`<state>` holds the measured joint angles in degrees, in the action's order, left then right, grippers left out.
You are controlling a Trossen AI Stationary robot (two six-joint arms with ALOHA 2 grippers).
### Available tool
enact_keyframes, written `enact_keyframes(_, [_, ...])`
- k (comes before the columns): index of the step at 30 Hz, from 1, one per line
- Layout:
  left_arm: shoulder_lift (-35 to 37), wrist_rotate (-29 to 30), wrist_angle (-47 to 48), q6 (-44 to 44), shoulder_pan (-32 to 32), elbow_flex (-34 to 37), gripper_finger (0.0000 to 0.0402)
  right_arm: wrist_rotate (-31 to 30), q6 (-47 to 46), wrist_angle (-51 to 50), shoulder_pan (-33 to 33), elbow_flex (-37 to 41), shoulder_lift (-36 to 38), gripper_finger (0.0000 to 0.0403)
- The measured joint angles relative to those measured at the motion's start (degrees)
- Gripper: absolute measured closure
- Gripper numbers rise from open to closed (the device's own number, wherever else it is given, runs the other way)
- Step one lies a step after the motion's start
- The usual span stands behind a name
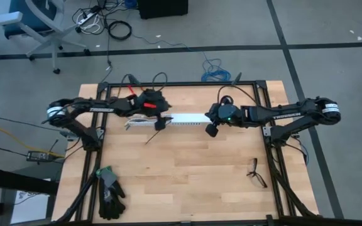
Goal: Ziptie cables
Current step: Close the white cable duct
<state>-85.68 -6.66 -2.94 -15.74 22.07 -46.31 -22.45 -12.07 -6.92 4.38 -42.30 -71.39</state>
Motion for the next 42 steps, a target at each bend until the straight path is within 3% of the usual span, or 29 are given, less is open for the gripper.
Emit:
enact_keyframes(11, [13.72,2.57,-1.07,4.37,0.03,13.33,0.0101,4.28,0.15,16.74,0.00,0.00,-14.34,0.0403])
enact_keyframes(17, [14.03,2.59,-2.21,4.37,0.03,16.53,0.0101,6.32,0.18,23.93,0.08,-0.02,-16.26,0.0403])
enact_keyframes(24, [14.03,3.15,-2.73,7.25,0.02,17.59,0.0101,7.53,1.59,25.75,0.15,-0.02,-16.33,0.0403])
enact_keyframes(28, [14.03,0.38,-3.37,8.79,-0.01,17.62,0.0100,7.79,1.92,26.35,0.25,-0.02,-16.33,0.0403])
enact_keyframes(42, [13.68,1.21,-3.68,6.76,-0.01,17.62,0.0044,8.74,3.27,28.11,0.28,-0.02,-16.33,0.0403])
